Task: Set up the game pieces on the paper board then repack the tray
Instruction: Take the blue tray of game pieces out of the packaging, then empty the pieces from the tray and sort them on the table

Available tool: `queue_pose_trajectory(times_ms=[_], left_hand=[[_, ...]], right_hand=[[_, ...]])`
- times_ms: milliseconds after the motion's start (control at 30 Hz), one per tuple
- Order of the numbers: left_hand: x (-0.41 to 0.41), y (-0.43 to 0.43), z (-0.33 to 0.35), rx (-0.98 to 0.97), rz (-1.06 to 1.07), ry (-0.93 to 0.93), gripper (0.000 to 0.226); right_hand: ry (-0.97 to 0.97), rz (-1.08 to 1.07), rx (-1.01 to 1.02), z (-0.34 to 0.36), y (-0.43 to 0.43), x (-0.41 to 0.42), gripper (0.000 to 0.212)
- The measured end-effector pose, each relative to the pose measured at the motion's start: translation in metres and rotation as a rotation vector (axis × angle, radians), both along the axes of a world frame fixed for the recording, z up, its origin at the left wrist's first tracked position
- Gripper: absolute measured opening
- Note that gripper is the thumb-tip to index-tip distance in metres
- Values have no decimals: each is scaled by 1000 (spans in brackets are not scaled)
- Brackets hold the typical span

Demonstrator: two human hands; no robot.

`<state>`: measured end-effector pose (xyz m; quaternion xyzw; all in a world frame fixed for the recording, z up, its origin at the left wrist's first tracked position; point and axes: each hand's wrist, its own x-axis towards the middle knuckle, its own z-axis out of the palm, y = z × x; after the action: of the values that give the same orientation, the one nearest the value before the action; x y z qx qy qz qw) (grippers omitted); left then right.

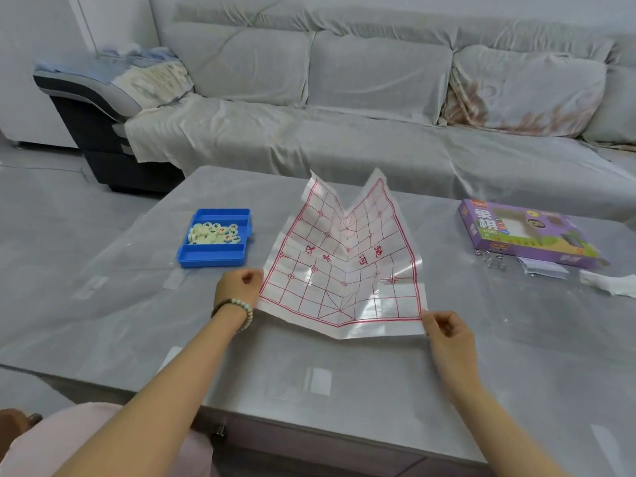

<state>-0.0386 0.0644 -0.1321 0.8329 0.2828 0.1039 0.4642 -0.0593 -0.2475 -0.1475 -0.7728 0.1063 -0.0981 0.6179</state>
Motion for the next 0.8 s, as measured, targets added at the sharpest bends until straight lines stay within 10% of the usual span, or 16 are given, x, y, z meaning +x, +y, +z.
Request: queue_pose_trajectory(times_ms=[333,500,800], left_hand=[[11,-8,-13,248,18,24,42],[21,-36,-19,668,-432,85,63],[49,-29,-46,843,-660,338,81]], right_hand=[[-76,-152,-241,-19,-2,8,15],[-405,-6,-606,-3,28,20,35],[39,424,-1126,-35,72,76,73]])
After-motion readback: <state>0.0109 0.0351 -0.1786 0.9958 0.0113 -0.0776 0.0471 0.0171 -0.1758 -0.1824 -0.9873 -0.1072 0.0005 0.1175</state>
